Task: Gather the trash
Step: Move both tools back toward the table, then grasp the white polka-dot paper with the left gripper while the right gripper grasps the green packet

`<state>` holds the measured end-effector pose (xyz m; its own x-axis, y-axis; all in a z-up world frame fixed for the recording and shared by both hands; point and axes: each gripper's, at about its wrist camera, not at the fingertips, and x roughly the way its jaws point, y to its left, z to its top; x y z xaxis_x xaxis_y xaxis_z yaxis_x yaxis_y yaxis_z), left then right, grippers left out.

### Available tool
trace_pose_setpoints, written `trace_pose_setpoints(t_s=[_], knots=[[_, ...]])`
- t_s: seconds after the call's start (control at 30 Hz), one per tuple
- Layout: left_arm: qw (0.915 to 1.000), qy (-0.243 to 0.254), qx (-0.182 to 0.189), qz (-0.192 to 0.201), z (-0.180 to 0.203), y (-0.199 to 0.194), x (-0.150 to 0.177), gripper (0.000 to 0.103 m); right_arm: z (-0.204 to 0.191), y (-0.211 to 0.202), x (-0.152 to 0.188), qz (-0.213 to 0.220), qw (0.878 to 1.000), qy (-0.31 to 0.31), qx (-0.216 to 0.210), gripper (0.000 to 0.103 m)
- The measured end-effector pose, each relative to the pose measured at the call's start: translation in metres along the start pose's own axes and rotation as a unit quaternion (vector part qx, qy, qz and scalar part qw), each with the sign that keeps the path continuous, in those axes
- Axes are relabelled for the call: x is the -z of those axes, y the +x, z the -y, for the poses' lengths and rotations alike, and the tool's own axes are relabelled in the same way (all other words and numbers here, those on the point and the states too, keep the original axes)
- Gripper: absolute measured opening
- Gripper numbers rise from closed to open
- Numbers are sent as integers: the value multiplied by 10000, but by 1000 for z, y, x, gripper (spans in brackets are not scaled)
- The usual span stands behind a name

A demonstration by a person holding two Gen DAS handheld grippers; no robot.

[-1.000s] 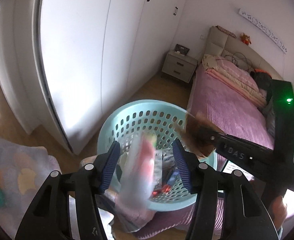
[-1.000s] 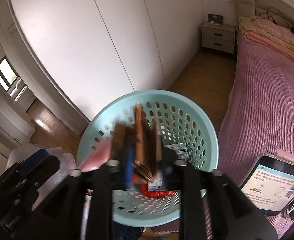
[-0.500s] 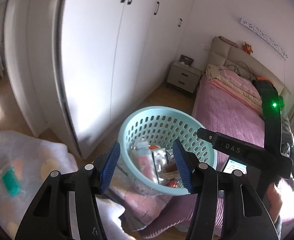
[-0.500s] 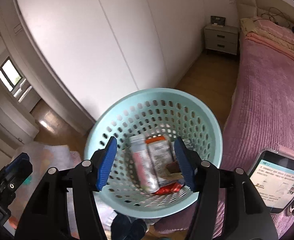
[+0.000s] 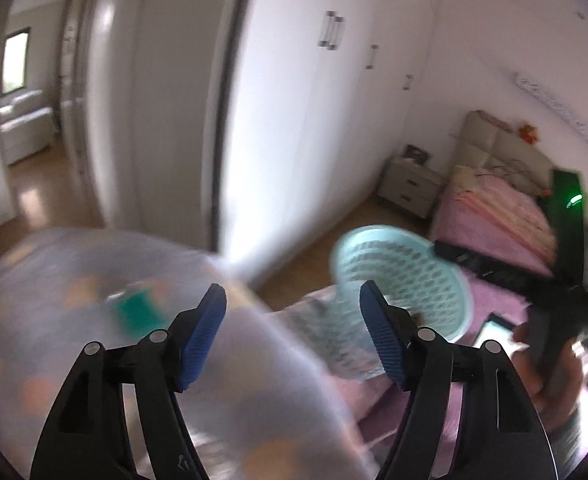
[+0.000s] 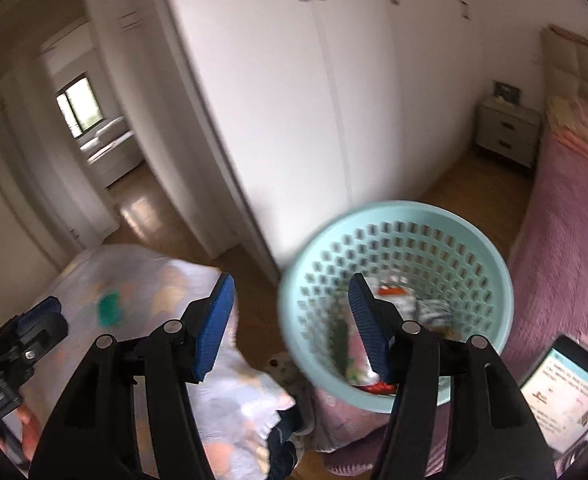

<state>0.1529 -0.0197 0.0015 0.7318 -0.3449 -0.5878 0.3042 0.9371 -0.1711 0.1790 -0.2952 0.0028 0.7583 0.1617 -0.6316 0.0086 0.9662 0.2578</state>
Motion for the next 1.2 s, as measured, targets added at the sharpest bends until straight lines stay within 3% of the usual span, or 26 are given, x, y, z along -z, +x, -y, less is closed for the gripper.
trace_pose_setpoints(t_s=[0.3,0.6,0.8,1.03,1.1,1.13,1.2], knots=[[9969,-575,-501,-196,-75,-46,45,73,-78,8,10,-35,9962,-697,-524,57],[9938,-384,-603,-851,-88,-32,92,73,-140,32,30,-386,9887,-1193,-819,57],[9900,-17,-766,-1184,-80,-12,110,71,-155,40,38,-478,9861,-1339,-856,57],[9859,461,-1035,-1231,-55,-8,121,46,-160,52,41,-553,9839,-1448,-894,57],[9847,563,-1164,-1170,-51,-10,121,31,-164,59,41,-596,9825,-1467,-987,57],[9845,591,-1132,-1205,-50,-10,121,17,-167,64,41,-638,9816,-1468,-1041,57],[9865,529,-1007,-1177,-52,-13,118,13,-172,74,42,-730,9798,-1471,-1139,57]])
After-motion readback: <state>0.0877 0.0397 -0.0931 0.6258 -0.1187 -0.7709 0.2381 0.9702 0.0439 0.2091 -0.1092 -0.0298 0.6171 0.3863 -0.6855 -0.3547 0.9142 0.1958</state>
